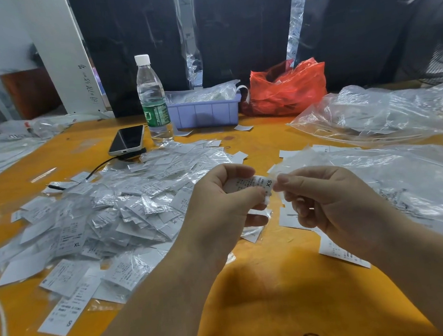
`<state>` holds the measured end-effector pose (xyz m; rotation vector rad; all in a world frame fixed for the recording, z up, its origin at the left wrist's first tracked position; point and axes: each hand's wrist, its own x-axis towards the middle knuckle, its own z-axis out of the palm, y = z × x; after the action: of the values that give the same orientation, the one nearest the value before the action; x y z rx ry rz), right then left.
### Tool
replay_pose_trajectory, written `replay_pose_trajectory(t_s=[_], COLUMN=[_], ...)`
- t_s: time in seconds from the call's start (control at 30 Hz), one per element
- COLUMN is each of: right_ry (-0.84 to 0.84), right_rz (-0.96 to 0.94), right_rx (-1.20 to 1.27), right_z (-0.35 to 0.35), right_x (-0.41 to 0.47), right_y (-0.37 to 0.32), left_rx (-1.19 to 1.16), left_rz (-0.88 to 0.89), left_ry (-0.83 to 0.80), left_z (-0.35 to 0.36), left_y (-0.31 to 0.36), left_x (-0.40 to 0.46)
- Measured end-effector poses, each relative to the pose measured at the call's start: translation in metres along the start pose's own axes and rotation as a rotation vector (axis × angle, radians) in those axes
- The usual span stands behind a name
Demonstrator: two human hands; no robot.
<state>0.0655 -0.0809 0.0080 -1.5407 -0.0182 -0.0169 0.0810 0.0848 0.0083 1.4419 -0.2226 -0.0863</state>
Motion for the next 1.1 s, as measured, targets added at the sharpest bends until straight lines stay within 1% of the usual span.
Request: replay_pose_trajectory(t_s=[0.23,0.4,0.5,0.63,0.7,0.8,0.9,1.03,1.1], right_ry=[0.01,-0.026,-0.028,0.02,0.034,0.031,0.024,0.01,-0.023], right_rz=[-0.017,-0.036,-0.037,-0.029,-0.024,-0.017,0.0,0.028,0.026], right_rx=[-0.06,-0.067,-0.053,-0.043,-0.034,-0.017,-0.014,0.026,0.017], right_z=[0.0,0.003,0.006,0.003,0.001,0.0,-0.001,0.0,0.002], right_x=[-0.001,-0.002,-0.002,0.0,0.001,0.002,0.003,0.004,0.003], right_y=[0.002,0.005,0.006,0.006,0.005,0.004,0.006,0.007,0.007], left_rx=[0.014,0.029,0.004,-0.008,0.027,0.113,0.153,0.157,0.161], left_rz=[0.011,0.029,-0.006,-0.081,-0.105,-0.131,-0.081,-0.01,0.007], left_ry=[-0.019,0.029,0.04,0.024,0.026,-0.05,-0.101,-0.034,-0.024], left_z=[0.002,0.004,0.005,0.002,-0.002,-0.006,-0.006,-0.006,-0.004], left_y=[-0.002,-0.005,-0.006,-0.004,-0.002,-0.001,-0.001,-0.004,-0.005], left_x=[0.0,0.0,0.001,0.003,0.006,0.008,0.005,0.006,0.005])
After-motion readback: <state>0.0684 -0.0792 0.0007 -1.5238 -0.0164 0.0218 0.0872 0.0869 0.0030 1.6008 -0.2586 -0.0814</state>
